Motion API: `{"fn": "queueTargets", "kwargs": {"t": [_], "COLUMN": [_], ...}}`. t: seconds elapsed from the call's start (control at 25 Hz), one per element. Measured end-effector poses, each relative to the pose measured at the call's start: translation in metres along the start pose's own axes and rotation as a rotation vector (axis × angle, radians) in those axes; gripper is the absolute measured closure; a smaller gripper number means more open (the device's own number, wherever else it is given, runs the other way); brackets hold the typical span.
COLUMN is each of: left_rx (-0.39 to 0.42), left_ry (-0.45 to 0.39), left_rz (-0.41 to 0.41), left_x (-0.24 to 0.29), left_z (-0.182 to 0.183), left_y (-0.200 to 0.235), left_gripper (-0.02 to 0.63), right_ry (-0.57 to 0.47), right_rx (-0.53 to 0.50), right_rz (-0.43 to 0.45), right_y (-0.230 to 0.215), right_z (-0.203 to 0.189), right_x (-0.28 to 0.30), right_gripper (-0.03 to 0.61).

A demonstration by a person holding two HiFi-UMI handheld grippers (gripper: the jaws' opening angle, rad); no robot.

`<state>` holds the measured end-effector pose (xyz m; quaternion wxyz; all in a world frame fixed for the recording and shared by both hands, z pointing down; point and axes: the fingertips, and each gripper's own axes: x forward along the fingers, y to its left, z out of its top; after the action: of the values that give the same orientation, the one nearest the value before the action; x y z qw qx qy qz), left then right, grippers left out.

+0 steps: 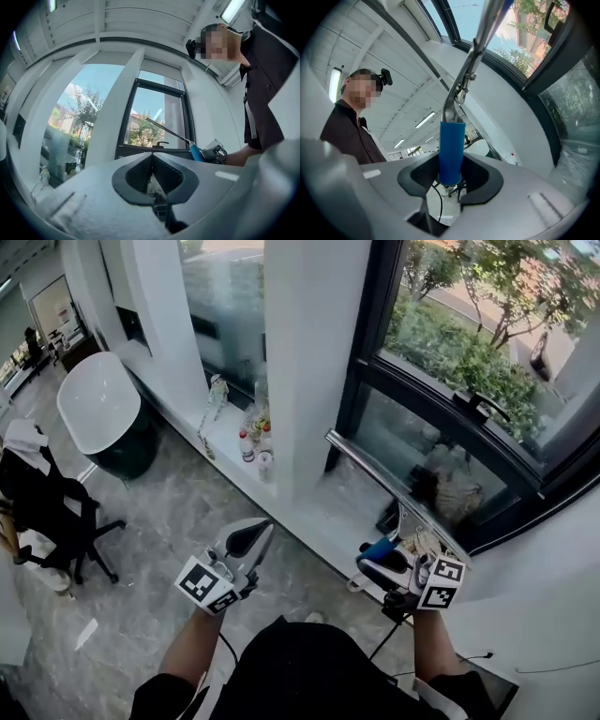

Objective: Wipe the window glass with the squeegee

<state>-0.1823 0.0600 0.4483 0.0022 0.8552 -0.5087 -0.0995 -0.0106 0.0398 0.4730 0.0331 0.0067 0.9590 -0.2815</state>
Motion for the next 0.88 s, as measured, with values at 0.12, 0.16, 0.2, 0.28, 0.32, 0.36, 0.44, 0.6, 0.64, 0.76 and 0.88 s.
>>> {"fn": "queueTargets", "kwargs": {"t": [0.12,0.16,0.2,0.28,0.32,0.36,0.44,0.6,0.64,0.76,0.88], "left_rx": [-0.018,-0.026,-0.035,-0.048,-0.054,-0.06,-0.071,-0.107,-0.109,-0.124,-0.155], "left_ry": [-0.003,-0.002,0.002,0.013,0.02,0.027,0.035,0.052,0.06,0.087,0.116], "left_rz": [-0.049,-0.068,-0.091,-0.148,-0.181,-0.215,-0.28,-0.378,-0.402,-0.476,-0.554], "left_x": [0.039,0.052,0.065,0.092,0.105,0.117,0.138,0.167,0.172,0.186,0.201], "left_z": [-0.011,-0.015,-0.02,-0.028,-0.031,-0.035,-0.041,-0.05,-0.052,-0.055,-0.055], "left_y": [-0.012,-0.017,-0.022,-0.035,-0.042,-0.049,-0.062,-0.07,-0.069,-0.067,-0.068], "left_gripper": [0.614,0.614,0.614,0.614,0.614,0.614,0.614,0.614,0.614,0.614,0.592], "right_ry": [-0.009,-0.006,-0.002,0.0,-0.003,-0.002,0.046,0.178,0.195,0.224,0.239], "right_rx": [-0.001,-0.004,-0.007,-0.006,0.0,0.005,-0.02,-0.109,-0.121,-0.123,-0.115], "right_rz": [-0.032,-0.049,-0.07,-0.118,-0.142,-0.169,-0.244,-0.348,-0.365,-0.4,-0.418], "right_y": [-0.015,-0.019,-0.023,-0.031,-0.037,-0.042,-0.055,-0.067,-0.069,-0.074,-0.081], "right_z": [0.007,0.008,0.009,0.013,0.015,0.017,0.013,-0.003,-0.005,-0.007,-0.004], "right_x": [-0.024,-0.031,-0.04,-0.055,-0.063,-0.07,-0.081,-0.085,-0.084,-0.077,-0.069], "right_gripper": [0.428,0.429,0.43,0.43,0.43,0.43,0.43,0.43,0.43,0.43,0.43]}}
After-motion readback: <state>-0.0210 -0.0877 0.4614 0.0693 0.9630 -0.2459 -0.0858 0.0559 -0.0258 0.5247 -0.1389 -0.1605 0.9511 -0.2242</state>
